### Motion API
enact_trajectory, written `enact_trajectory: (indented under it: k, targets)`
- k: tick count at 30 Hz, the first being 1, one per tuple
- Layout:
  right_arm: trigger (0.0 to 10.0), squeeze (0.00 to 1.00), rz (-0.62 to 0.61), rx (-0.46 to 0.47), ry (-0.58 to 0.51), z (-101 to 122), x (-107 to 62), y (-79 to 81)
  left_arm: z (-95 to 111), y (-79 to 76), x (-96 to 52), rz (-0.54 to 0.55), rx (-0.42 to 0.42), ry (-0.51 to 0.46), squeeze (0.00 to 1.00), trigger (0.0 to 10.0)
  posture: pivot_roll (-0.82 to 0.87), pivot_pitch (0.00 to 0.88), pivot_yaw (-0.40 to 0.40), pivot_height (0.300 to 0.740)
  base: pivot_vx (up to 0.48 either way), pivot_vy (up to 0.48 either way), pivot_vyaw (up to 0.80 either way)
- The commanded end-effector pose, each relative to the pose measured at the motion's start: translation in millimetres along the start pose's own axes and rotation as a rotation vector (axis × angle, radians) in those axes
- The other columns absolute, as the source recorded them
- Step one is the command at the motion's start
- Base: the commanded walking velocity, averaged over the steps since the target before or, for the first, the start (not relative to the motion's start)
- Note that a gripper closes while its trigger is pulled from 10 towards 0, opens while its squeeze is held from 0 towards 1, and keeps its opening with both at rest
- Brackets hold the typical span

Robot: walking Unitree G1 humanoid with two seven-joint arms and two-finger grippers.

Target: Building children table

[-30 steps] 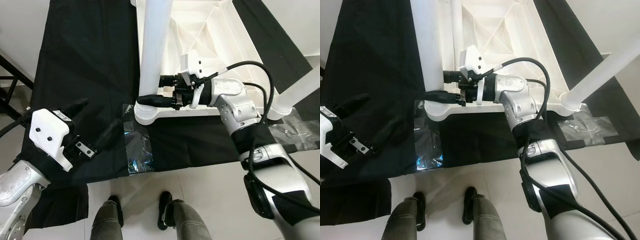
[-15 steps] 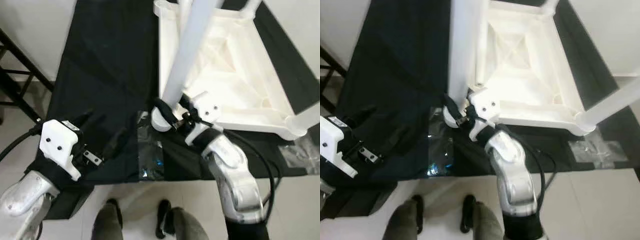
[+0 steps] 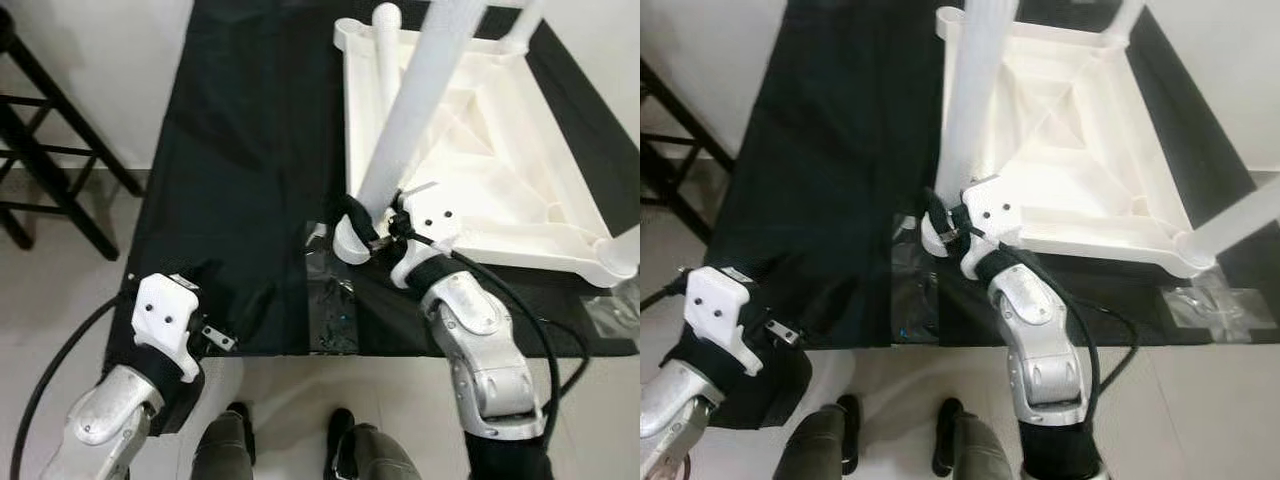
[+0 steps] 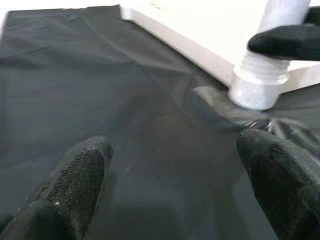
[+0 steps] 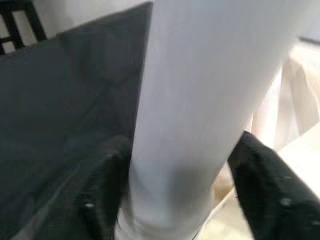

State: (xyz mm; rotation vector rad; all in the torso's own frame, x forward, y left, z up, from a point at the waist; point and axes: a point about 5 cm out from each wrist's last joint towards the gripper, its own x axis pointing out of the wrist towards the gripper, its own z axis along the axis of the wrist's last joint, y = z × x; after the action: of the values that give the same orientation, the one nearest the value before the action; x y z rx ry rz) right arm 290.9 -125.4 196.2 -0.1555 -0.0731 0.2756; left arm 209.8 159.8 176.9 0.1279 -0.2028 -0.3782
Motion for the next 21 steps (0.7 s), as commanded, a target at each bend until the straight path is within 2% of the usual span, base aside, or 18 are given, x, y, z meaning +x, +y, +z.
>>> enact_trajectory:
  k: [1, 2, 3, 5, 6, 7, 8, 10, 12, 13, 17, 21]
  targets:
    - [10.0, 1.00, -0.098, 0.029, 0.111, -20.6, -2.1, -18.4, -6.5, -5.1, 0.4, -0.008, 0.005, 0.017, 0.00, 10.0, 0.11, 0.325, -0.101, 0.740, 0.000, 0.000, 0.00]
    - [10.0, 1.00, -0.052, 0.059, 0.052, -10.4, 4.5, -16.2, -6.8, -5.8, 1.4, -0.008, 0.012, 0.011, 0.00, 10.0, 0.12, 0.323, -0.100, 0.740, 0.000, 0.000, 0.00]
    - [10.0, 0.98, 0.050, 0.078, -0.028, 3.3, 12.9, -12.2, -5.1, -5.3, 2.4, -0.005, 0.019, 0.000, 0.00, 10.0, 0.12, 0.323, -0.099, 0.740, 0.000, 0.000, 0.00]
    - [10.0, 0.98, 0.050, 0.078, -0.028, 3.3, 12.9, -12.2, -5.1, -5.3, 2.4, -0.005, 0.019, 0.000, 0.00, 10.0, 0.12, 0.323, -0.099, 0.740, 0.000, 0.000, 0.00]
    - [10.0, 0.00, 0.145, 0.086, -0.096, 15.3, 18.7, -8.8, -3.7, -4.7, 3.1, 0.000, 0.025, -0.013, 0.00, 10.0, 0.12, 0.323, -0.098, 0.740, 0.000, 0.000, 0.00]
    - [10.0, 0.00, 0.276, 0.073, -0.142, 25.2, 23.4, -5.4, -1.3, -3.4, 4.0, 0.009, 0.032, -0.026, 0.00, 10.0, 0.12, 0.322, -0.099, 0.740, 0.000, 0.000, 0.00]
    - [10.0, 0.00, 0.424, -0.056, -0.177, 32.5, 27.7, -5.0, 1.8, -0.9, 4.7, 0.018, 0.040, -0.038, 0.00, 10.0, 0.13, 0.322, -0.097, 0.740, 0.000, 0.000, 0.00]
    - [10.0, 0.00, 0.424, -0.056, -0.177, 32.5, 27.7, -5.0, 1.8, -0.9, 4.7, 0.018, 0.040, -0.038, 0.00, 10.0, 0.13, 0.322, -0.097, 0.740, 0.000, 0.000, 0.00]
    - [10.0, 0.00, 0.614, -0.181, -0.173, 43.2, 39.3, -16.5, 6.9, 2.3, 6.3, 0.029, 0.056, -0.060, 0.00, 10.0, 0.14, 0.322, -0.100, 0.740, 0.000, 0.000, 0.00]
    - [10.0, 0.00, 0.653, -0.201, -0.171, 47.2, 42.7, -21.0, 8.1, 2.6, 6.8, 0.030, 0.061, -0.065, 0.00, 10.0, 0.14, 0.322, -0.100, 0.740, 0.000, 0.000, 0.00]
    - [10.0, 0.00, 0.708, -0.176, -0.185, 54.4, 50.4, -25.0, 9.5, 1.9, 7.6, 0.029, 0.071, -0.073, 0.00, 10.0, 0.14, 0.324, -0.103, 0.740, 0.000, 0.000, 0.00]
    - [10.0, 0.00, 0.765, -0.163, -0.202, 62.4, 66.1, -24.2, 10.4, -0.7, 7.3, 0.021, 0.089, -0.074, 0.00, 10.0, 0.16, 0.332, -0.097, 0.740, 0.000, 0.000, 0.00]
